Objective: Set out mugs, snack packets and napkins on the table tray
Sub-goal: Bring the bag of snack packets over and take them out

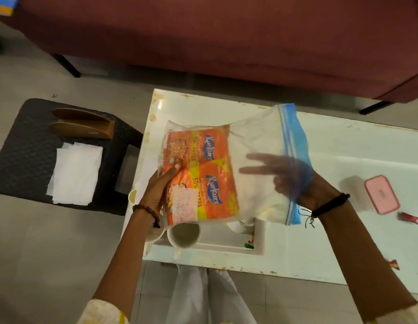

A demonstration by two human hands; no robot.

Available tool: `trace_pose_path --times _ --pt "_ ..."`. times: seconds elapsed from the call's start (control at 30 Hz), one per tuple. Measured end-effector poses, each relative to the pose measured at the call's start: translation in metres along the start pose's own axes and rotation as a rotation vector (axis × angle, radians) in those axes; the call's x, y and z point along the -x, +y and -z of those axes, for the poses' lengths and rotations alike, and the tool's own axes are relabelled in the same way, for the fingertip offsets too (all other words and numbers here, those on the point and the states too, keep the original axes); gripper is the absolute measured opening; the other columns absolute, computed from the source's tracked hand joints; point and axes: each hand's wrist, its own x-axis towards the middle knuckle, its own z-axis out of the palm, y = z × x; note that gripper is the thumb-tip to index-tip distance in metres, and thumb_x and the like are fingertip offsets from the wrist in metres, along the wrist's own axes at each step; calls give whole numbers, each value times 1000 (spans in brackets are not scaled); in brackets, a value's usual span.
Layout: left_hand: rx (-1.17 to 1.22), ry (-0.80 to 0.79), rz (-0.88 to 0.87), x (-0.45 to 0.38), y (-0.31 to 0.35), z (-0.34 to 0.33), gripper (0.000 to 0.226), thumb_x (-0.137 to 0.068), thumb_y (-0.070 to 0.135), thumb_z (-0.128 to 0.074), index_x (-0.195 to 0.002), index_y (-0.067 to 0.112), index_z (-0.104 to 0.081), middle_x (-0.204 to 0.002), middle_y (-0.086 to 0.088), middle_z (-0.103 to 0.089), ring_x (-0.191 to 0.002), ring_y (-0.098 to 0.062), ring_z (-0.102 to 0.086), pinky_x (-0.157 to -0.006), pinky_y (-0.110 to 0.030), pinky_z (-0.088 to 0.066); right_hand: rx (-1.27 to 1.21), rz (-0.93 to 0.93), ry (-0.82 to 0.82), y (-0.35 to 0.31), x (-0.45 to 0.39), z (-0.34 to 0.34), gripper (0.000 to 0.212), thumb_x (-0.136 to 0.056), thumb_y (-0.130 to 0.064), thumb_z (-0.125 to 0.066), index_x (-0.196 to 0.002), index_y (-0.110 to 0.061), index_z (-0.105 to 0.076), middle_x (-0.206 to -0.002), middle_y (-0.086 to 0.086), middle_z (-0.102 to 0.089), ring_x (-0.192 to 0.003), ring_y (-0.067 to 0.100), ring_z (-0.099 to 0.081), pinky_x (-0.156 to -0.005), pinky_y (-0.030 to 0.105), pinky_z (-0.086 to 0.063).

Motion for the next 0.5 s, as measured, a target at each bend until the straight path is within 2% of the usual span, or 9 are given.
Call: trace_pose_path --times 0.07,0.17,0.27,0.33,0.37,0.4,0.43,0.47,0.5 --pt "-25 -34 20 -1 -2 -1 41 -66 50 -69 -102 30 -63 -89 -2 -76 -83 -21 -71 -71 -37 -57 236 -10 -30 6 -5 0 30 -83 8 -43 -108 -2 -55 -80 3 -77 -34 5 -53 -35 14 -46" --pt "-34 -24 28 -3 -5 -1 44 -67 55 -68 -104 30 -63 -99 -8 -73 -93 -28 -68 -85 -45 -53 449 45 -45 15 -16 -16 10 -77 -3 -63 -86 -1 -63 -62 -2 -72 -32 1 -45 -33 11 -37" --pt "-20 -18 35 -4 -11 0 44 -66 57 -66 -101 30 -63 -92 -4 -75 -85 -25 -71 -78 -41 -55 784 82 156 18 -35 -35 16 -75 -5 -71 -62 -10 -63 -44 -11 -59 -40 2 -50 -37 11 -39" --pt "12 -8 57 -2 -13 4 44 -65 57 -68 -100 30 -65 -93 -4 -76 -83 -25 -72 -72 -40 -57 648 126 145 21 -35 -34 9 -78 2 -64 -85 -2 -66 -57 -10 -67 -54 8 -62 -49 21 -52" --pt "17 20 60 -1 -13 7 47 -63 58 -69 -100 30 -66 -95 -5 -75 -85 -25 -72 -73 -41 -58 479 154 126 25 -33 -27 23 -75 3 -64 -97 -2 -63 -66 -5 -69 -59 10 -65 -55 26 -53" --pt "6 62 53 -1 -13 10 50 -61 58 -70 -102 30 -65 -97 -5 -75 -86 -25 -71 -74 -42 -57 319 155 170 26 -26 -22 28 -70 -1 -68 -97 -3 -60 -72 0 -68 -59 9 -65 -59 28 -52" --pt "-13 104 35 -1 -11 13 53 -62 58 -70 -105 29 -64 -99 -5 -74 -86 -23 -71 -75 -40 -57 220 159 266 29 -21 -16 21 -71 -4 -68 -87 -10 -57 -72 -1 -66 -57 5 -64 -60 24 -50" --pt "-29 141 13 -2 -9 17 54 -64 57 -68 -109 28 -62 -98 -5 -73 -84 -21 -72 -72 -37 -57 205 199 371 28 -16 -12 12 -82 -7 -60 -80 -17 -53 -71 -6 -65 -57 2 -62 -59 20 -49" --pt "-37 172 -8 -3 -7 20 51 -68 55 -67 -110 26 -61 -97 -5 -72 -81 -18 -72 -69 -34 -57 310 308 461 27 -15 -6 19 -91 -12 -49 -76 -24 -50 -72 -8 -61 -60 3 -59 -59 19 -48"
